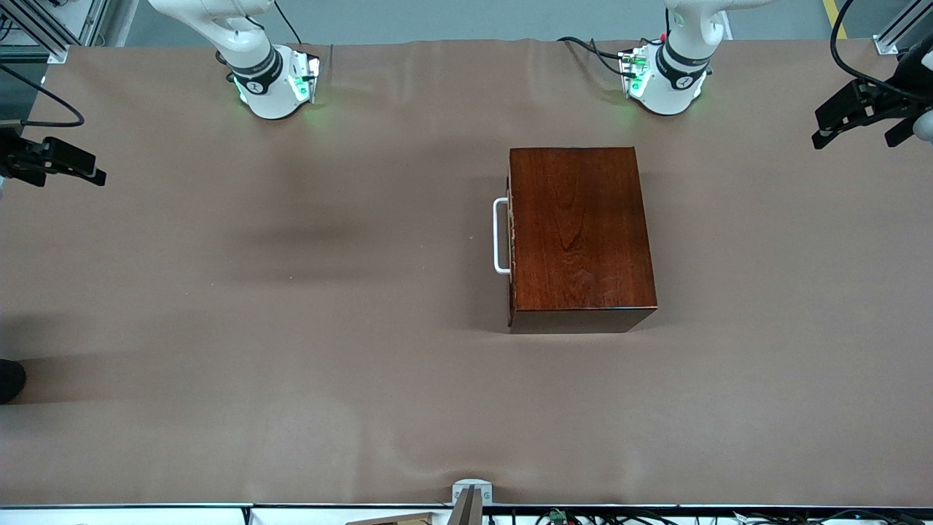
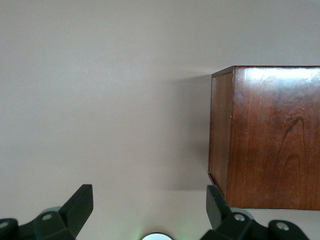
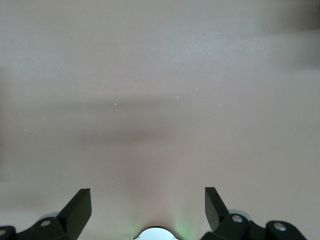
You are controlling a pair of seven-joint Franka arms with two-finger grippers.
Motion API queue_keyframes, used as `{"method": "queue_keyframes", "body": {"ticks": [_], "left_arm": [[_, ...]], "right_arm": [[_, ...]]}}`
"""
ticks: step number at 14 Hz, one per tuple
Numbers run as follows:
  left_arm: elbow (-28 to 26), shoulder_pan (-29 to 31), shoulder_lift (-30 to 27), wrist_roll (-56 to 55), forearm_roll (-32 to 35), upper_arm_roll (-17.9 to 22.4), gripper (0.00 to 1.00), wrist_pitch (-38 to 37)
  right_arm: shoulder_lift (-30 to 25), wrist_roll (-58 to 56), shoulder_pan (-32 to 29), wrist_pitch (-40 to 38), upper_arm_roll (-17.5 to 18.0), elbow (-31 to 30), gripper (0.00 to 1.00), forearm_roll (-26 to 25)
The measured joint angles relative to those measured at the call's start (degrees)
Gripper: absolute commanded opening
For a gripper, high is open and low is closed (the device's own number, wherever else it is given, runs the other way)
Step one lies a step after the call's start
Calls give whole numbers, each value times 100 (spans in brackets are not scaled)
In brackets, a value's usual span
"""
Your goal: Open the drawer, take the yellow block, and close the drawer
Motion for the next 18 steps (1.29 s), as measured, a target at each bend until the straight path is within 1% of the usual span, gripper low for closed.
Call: {"method": "queue_keyframes", "body": {"ticks": [8, 10, 12, 16, 18], "left_arm": [[13, -2, 27, -51, 0, -74, 100, 0], [32, -9, 80, -71, 10, -192, 100, 0], [55, -17, 177, -326, 55, -500, 100, 3], [338, -48, 556, -1238, 259, -1233, 100, 11], [460, -106, 773, -1588, 343, -1476, 100, 22]], "right_arm": [[0, 0, 0, 0, 0, 0, 100, 0], [0, 0, 0, 0, -1, 0, 100, 0], [0, 0, 0, 0, -1, -1, 100, 0], [0, 0, 0, -3, -3, -2, 100, 0], [0, 0, 0, -4, -6, -3, 100, 0]]}}
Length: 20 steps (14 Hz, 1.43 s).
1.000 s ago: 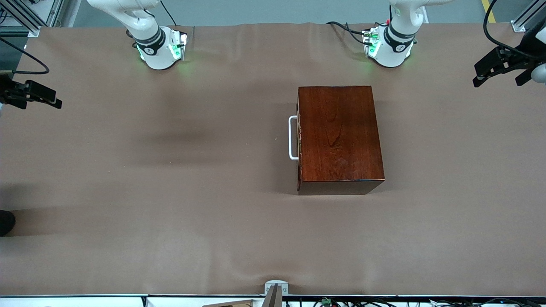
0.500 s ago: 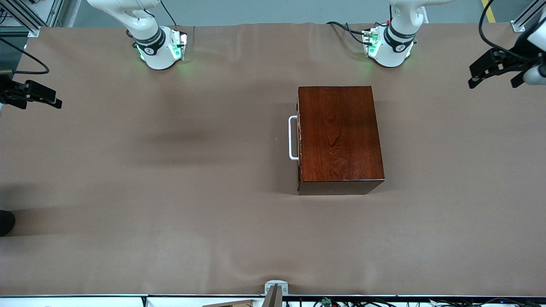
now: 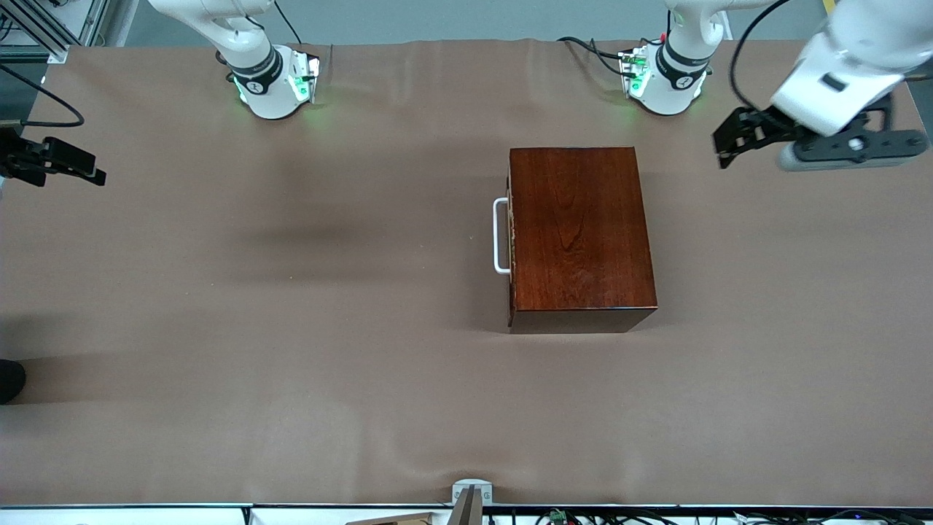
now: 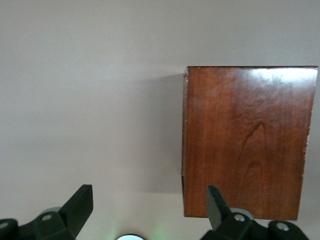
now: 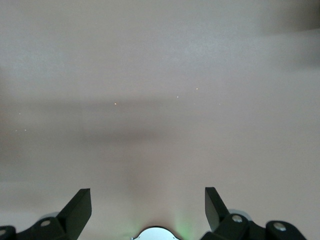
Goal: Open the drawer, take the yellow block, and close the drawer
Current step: 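Move the left gripper over the cabinet to the white drawer handle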
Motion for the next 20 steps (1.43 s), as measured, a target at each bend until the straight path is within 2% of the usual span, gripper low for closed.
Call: {"method": "queue_keyframes", "body": {"ticks": [6, 10, 15, 17, 20], "left_arm": [[504, -1032, 917, -1202, 533, -84, 100, 81], [708, -1495, 1505, -1489, 639, -57, 100, 471], [999, -2234, 2222, -2311, 1099, 27, 100, 779], [1090, -2587, 2441, -2415, 1122, 256, 100, 1003], [1178, -3191, 2661, -2417, 1128, 833, 100, 1170]], "right_arm": [[0, 0, -1, -18, -52, -11, 100, 0], [0, 0, -2, -20, -62, -16, 100, 0], [0, 0, -3, -26, -67, -20, 100, 0], [0, 0, -2, -26, -67, -21, 100, 0], [0, 0, -3, -27, -69, -22, 100, 0]]}}
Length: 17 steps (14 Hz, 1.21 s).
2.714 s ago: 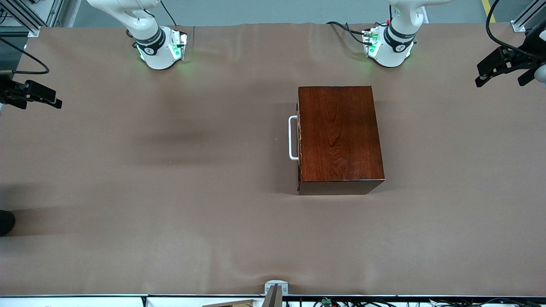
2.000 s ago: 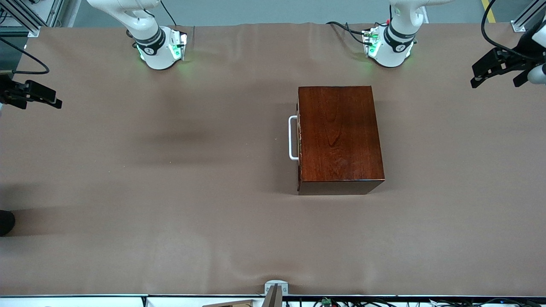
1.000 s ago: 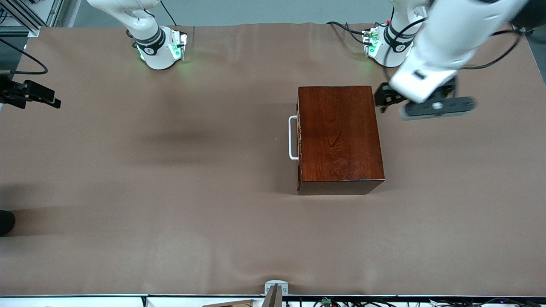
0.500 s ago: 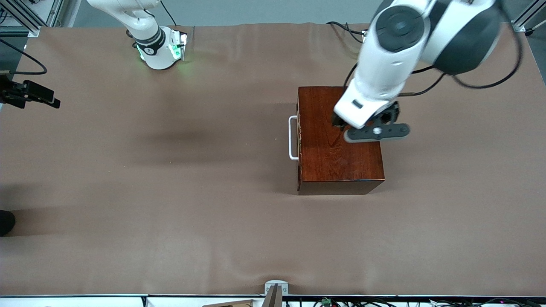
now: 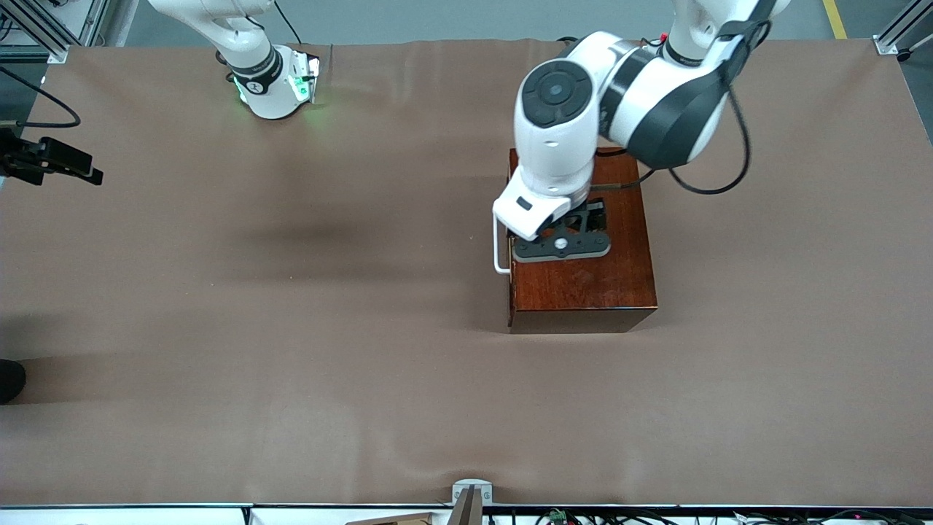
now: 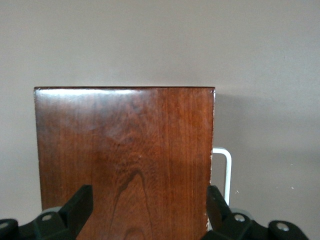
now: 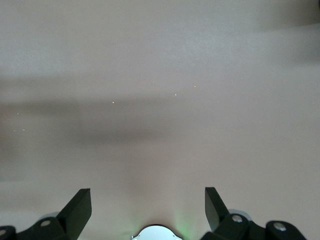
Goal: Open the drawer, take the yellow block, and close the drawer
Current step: 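Move the left gripper over the cabinet to the white drawer handle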
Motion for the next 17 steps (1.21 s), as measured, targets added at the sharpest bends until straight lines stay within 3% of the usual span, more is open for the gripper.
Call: {"method": "queue_keyframes", "body": {"ticks": [5, 7, 17], "left_arm": [[303, -1284, 621, -3, 1, 1140, 100, 153], [391, -1602, 840, -74, 2, 1369, 100, 187], [466, -2257, 1235, -239, 2, 1450, 100, 683]], "right_arm": [[0, 0, -18, 0, -18, 0, 100, 0], [0, 0, -24, 0, -24, 0, 100, 0], [0, 1, -27, 9, -26, 7, 100, 0]]}}
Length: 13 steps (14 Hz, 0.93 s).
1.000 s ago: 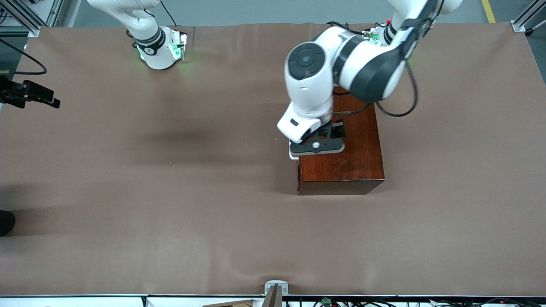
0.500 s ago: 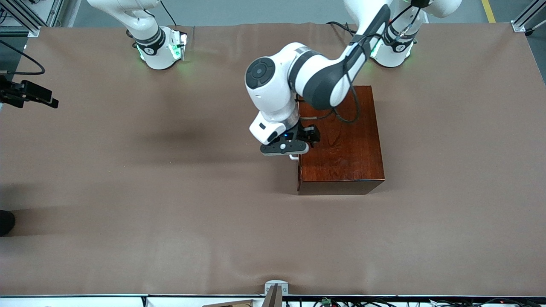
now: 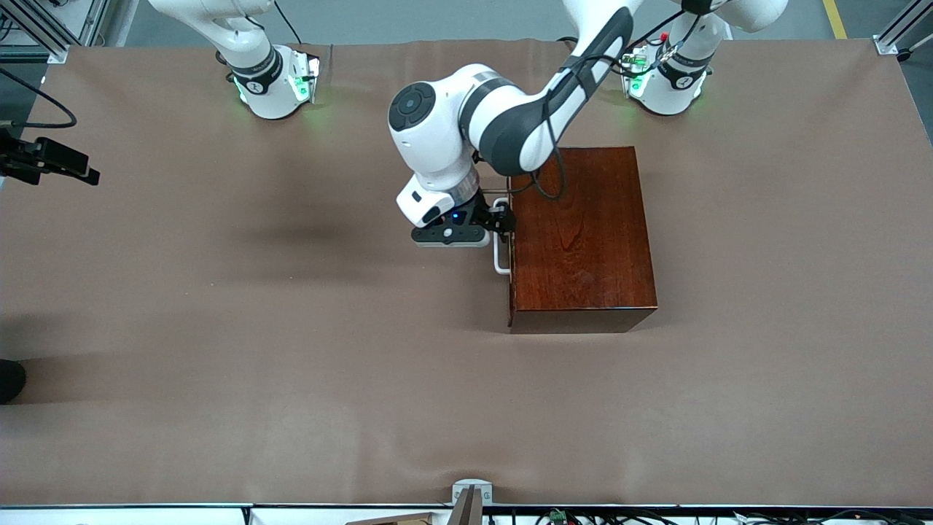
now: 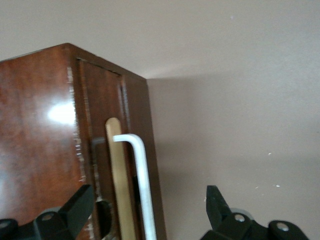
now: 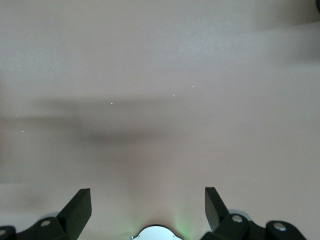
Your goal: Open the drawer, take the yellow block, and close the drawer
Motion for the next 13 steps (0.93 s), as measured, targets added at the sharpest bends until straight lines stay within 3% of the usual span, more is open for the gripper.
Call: {"method": "queue_keyframes", "body": {"ticks": [13], "left_arm": [[-22, -243, 384, -1040, 0, 75, 100, -168]], "right_arm": [[25, 3, 3, 29, 21, 154, 100, 0]]}}
